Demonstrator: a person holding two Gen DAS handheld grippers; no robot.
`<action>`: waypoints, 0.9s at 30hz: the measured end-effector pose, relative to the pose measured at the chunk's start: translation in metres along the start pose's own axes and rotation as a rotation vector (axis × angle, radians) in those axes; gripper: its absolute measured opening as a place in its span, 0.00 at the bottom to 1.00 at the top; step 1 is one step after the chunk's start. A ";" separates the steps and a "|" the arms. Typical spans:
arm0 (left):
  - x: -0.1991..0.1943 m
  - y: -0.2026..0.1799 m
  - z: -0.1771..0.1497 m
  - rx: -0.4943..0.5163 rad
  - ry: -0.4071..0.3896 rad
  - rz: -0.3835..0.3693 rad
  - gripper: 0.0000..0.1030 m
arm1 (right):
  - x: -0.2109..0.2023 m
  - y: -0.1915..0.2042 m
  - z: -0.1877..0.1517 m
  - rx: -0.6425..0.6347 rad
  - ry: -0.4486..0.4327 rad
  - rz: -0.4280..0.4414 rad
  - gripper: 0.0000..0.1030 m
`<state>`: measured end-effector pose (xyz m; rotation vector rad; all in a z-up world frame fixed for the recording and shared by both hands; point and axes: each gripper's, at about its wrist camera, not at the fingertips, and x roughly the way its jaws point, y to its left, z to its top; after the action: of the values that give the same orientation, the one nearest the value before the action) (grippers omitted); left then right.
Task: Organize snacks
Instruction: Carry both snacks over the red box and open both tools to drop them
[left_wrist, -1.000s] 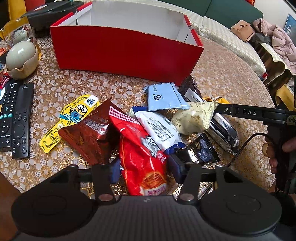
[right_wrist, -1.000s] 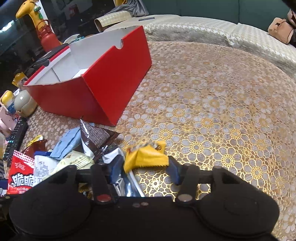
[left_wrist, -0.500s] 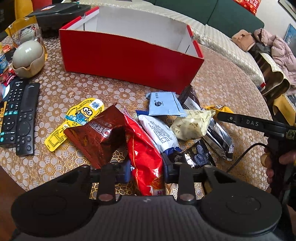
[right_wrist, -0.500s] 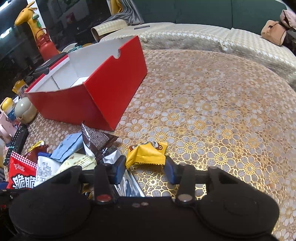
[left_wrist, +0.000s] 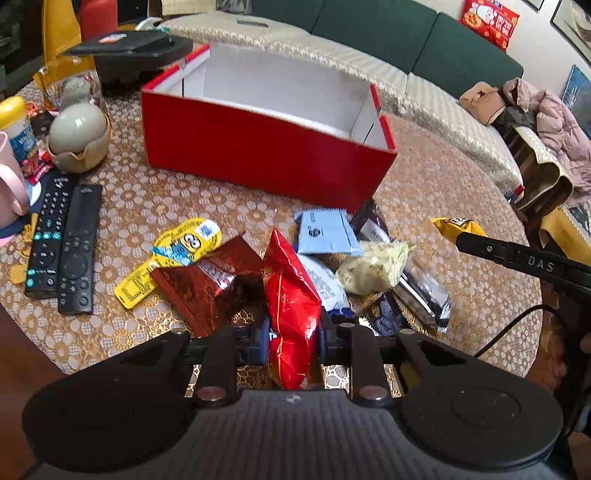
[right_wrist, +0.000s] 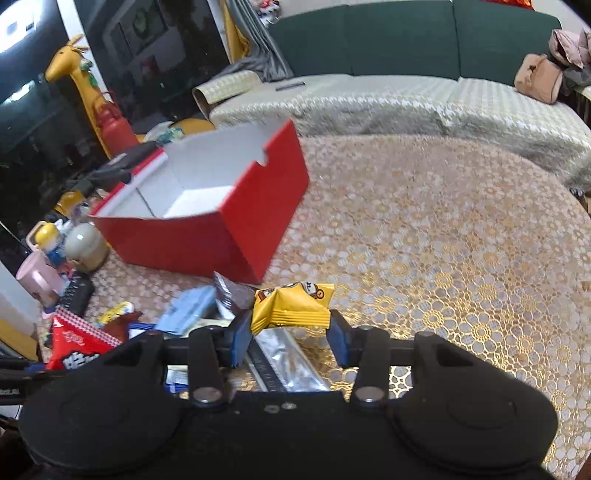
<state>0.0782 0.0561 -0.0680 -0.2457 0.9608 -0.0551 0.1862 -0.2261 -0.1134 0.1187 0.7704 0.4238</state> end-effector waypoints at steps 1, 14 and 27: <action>-0.003 0.000 0.001 -0.001 -0.009 -0.001 0.22 | -0.003 0.003 0.002 -0.005 -0.007 0.005 0.42; -0.033 0.007 0.067 0.028 -0.184 0.015 0.22 | -0.009 0.049 0.048 -0.142 -0.078 0.046 0.42; -0.004 0.016 0.173 0.075 -0.281 0.063 0.22 | 0.055 0.084 0.102 -0.274 -0.066 0.005 0.42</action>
<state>0.2169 0.1036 0.0261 -0.1493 0.6845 0.0017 0.2649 -0.1217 -0.0550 -0.1209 0.6410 0.5237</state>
